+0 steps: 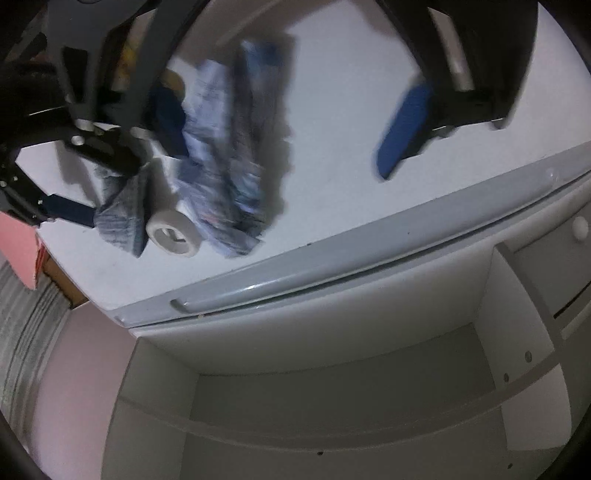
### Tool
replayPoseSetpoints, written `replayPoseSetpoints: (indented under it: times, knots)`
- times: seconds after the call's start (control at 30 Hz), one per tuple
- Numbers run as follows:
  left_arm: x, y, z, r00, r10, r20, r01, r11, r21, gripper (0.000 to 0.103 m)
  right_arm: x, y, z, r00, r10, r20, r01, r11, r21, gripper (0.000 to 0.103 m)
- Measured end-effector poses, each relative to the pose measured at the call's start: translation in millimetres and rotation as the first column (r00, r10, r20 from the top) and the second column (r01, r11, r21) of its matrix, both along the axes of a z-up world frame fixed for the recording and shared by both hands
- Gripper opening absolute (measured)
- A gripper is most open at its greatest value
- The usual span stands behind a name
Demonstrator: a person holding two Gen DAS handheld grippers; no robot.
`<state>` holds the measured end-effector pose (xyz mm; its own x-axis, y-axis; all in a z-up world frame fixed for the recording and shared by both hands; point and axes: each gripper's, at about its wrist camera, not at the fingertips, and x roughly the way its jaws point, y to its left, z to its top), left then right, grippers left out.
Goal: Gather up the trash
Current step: 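Grasp the crumpled blue paper with the left tool while the right tool grasps the grey cloth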
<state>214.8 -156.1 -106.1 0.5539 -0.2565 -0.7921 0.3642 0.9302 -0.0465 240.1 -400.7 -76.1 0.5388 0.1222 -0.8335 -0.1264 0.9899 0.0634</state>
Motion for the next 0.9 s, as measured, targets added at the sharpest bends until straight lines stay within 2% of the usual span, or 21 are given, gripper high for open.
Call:
replayPoseSetpoints:
  times: [0.03, 0.07, 0.1, 0.17, 0.27, 0.43, 0.9]
  knots:
    - [0, 2, 1, 1.0, 0.002, 0.007, -0.002, 1.0, -0.018, 0.053, -4, -2, 1, 1.0, 0.01, 0.005, -0.01, 1.0, 0.003, 0.061]
    - [0, 4, 2, 1.0, 0.002, 0.007, -0.002, 1.0, -0.029, 0.034, -4, 1, 2, 1.0, 0.023, 0.01, -0.023, 1.0, 0.005, 0.046]
    - [1, 6, 2, 1.0, 0.0, 0.001, 0.0, 0.999, -0.05, 0.024, -4, 5, 2, 0.999, 0.041, 0.015, -0.041, 0.999, 0.014, 0.031]
    - [0, 12, 2, 1.0, -0.009, -0.014, 0.008, 0.995, -0.1, 0.024, -5, 11, 3, 0.998, 0.055, 0.022, -0.055, 0.998, -0.005, 0.027]
    - [-5, 15, 3, 1.0, -0.02, -0.016, 0.018, 0.993, -0.114, 0.024, -4, 17, 3, 0.998, 0.064, 0.029, -0.063, 0.998, -0.029, 0.025]
    - [-9, 14, 4, 1.0, -0.028, -0.014, 0.026, 0.993, -0.115, 0.024, -1, 6, 1, 0.998, 0.055, 0.016, -0.056, 0.997, 0.046, 0.025]
    - [-9, 14, 4, 0.999, -0.027, -0.024, 0.023, 0.99, -0.14, 0.025, -1, 6, 0, 0.998, 0.052, 0.016, -0.053, 0.997, 0.061, 0.024]
